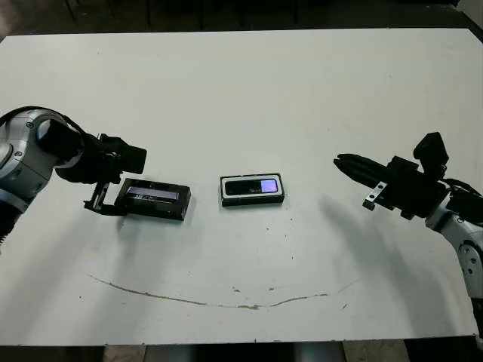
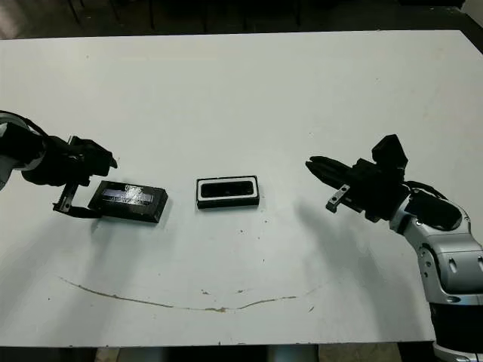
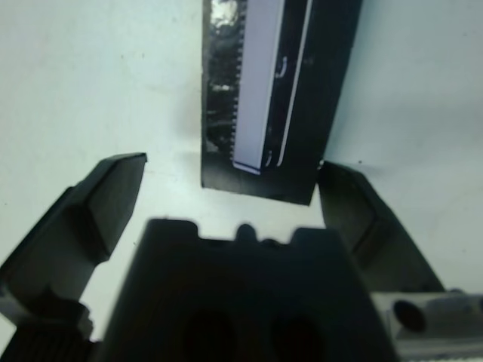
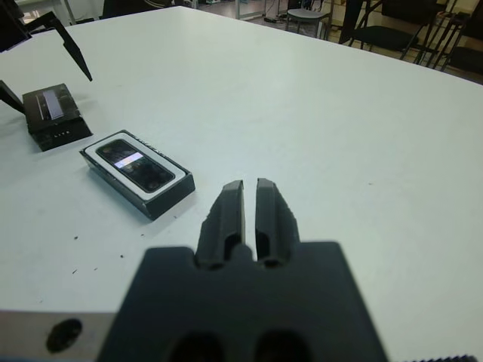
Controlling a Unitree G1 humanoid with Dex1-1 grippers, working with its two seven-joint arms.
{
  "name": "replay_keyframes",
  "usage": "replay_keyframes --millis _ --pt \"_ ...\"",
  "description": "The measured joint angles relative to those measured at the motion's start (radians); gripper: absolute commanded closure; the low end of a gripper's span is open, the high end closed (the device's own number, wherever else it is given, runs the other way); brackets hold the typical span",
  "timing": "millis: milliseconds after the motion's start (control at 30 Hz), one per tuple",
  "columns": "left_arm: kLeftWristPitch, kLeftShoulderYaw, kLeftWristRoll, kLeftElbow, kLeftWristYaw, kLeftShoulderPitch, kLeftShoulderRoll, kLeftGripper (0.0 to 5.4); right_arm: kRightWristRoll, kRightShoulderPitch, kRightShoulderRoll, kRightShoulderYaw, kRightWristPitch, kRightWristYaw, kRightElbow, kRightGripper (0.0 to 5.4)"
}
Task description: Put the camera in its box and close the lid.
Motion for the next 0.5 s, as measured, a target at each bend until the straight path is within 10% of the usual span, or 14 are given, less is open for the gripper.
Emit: replay_keyframes --millis 500 --pt "-0.052 -0.022 0.008 0.108 -0.002 -0.027 -0.057 2.24 0.013 0.014 0.0 -0.001 -0.047 0.023 0.038 5.4"
